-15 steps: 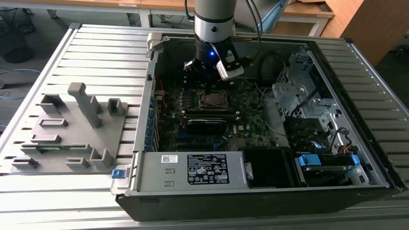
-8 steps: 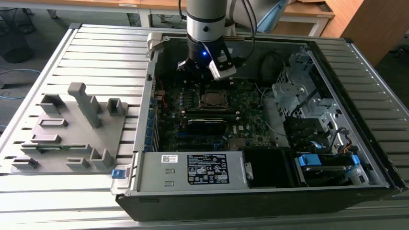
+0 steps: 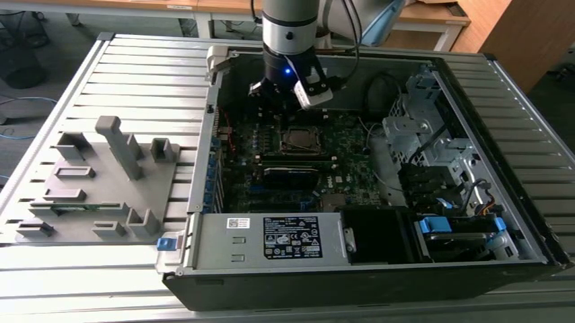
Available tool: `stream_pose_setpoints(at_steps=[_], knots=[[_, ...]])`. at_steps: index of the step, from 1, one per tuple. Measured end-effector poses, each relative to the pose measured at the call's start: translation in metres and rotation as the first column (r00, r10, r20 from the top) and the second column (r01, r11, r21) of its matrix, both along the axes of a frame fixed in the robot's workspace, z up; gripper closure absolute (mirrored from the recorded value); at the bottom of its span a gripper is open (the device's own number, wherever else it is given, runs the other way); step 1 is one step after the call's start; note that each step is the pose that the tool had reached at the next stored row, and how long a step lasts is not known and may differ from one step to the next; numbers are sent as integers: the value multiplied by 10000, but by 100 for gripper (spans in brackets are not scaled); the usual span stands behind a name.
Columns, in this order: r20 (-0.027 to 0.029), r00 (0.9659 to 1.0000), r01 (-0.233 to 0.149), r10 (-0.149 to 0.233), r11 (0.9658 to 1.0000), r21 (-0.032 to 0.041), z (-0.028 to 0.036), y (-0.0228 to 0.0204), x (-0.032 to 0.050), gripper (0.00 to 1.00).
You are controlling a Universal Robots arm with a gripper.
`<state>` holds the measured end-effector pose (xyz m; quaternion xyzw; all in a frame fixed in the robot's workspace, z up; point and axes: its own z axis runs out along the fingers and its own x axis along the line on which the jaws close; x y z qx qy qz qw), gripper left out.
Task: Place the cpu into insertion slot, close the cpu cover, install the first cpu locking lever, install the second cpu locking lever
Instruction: 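Install the first cpu locking lever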
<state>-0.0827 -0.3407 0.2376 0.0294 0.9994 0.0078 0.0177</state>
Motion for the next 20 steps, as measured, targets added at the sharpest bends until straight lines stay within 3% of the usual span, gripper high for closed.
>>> stream_pose_setpoints(at_steps=[8, 12, 20], knots=[[0, 10000, 0, 0, 10000, 0, 159, 0, 0, 89], [8, 10000, -1, 1, 10000, 1, 169, 0, -5, 89], [169, 9999, 0, 0, 10000, 0, 168, 0, -178, 89]])
